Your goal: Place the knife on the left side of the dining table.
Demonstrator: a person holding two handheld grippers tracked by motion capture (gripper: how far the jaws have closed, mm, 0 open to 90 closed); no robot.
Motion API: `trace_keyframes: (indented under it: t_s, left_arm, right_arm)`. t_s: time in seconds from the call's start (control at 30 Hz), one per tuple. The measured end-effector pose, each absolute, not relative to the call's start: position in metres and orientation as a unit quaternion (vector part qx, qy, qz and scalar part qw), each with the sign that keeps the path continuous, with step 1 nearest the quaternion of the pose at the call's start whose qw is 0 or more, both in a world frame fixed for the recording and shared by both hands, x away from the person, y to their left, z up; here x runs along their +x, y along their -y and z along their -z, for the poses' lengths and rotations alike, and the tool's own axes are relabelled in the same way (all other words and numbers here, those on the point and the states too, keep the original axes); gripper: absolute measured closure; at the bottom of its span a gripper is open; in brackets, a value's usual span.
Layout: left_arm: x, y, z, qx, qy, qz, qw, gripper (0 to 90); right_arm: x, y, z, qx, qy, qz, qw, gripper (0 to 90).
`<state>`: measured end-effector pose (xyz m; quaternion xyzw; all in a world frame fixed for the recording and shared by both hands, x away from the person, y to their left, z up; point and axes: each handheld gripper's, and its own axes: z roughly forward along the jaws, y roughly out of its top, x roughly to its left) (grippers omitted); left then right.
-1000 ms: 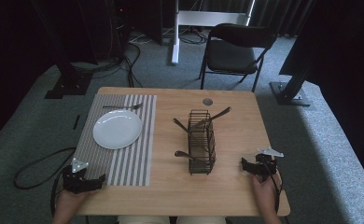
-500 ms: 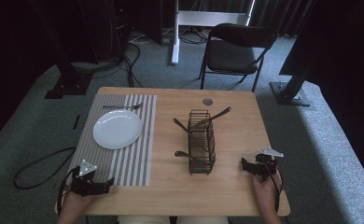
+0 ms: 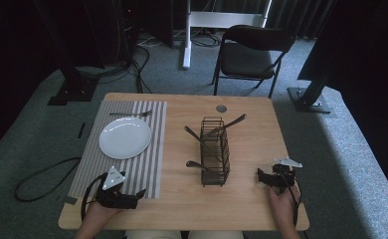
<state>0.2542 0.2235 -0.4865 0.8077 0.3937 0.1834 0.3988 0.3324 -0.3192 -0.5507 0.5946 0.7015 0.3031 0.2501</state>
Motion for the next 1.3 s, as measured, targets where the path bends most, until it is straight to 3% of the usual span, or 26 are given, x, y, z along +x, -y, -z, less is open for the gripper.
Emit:
trace_keyframes:
  t_s: [0.57,1.13,1.27,1.3]
  left_arm:
    - [0.249,-0.161,0.439,0.819,-0.296,-0.176,0.459,1.7]
    - [0.253,-0.119,0.417,0.815,-0.256,-0.179,0.488,1.8]
    - [0.255,-0.113,0.413,0.801,-0.253,-0.179,0.513,7.7]
    - [0.255,-0.112,0.411,0.796,-0.253,-0.185,0.519,13.2]
  right_arm:
    - [0.332,0.319,0.551,0.595,-0.701,-0.303,0.250,12.1]
    - [0.332,0.319,0.551,0.594,-0.702,-0.303,0.250,12.1]
    - [0.332,0.319,0.551,0.594,-0.702,-0.303,0.250,12.1]
    - [0.332,0.319,0.551,0.594,-0.702,-0.303,0.250,12.1]
